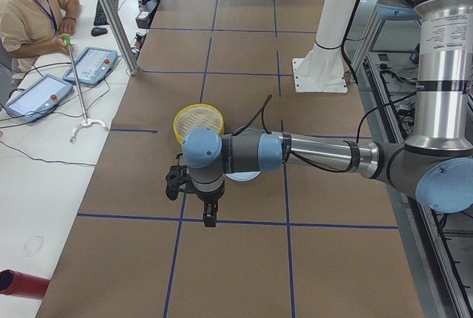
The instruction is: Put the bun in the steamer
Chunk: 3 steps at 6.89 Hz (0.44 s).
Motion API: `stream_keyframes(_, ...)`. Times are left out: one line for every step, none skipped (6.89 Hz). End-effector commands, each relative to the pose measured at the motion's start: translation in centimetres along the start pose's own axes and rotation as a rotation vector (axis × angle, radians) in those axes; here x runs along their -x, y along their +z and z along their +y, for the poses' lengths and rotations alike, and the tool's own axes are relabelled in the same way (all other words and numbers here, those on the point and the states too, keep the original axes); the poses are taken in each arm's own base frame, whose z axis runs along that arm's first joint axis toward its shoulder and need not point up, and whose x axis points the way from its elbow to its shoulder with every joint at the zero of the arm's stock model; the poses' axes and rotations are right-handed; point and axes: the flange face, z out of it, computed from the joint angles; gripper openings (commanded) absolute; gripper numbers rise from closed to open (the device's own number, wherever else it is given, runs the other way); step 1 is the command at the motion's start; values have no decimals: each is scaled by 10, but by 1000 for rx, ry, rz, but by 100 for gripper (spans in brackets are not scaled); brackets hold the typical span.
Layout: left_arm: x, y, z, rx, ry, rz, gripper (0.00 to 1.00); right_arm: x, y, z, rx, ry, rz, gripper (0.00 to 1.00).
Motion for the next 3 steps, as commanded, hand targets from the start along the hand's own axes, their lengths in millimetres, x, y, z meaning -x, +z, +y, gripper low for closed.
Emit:
stream_keyframes(-6,9,2,-44,55,84,100,0,0,0,0,0,0,100)
stream_keyframes(-32,27,-5,-31,131,109,100,0,0,0,0,0,0,100)
stream_keyframes(-59,45,-12,10,76,107,100,0,0,0,0,0,0,100)
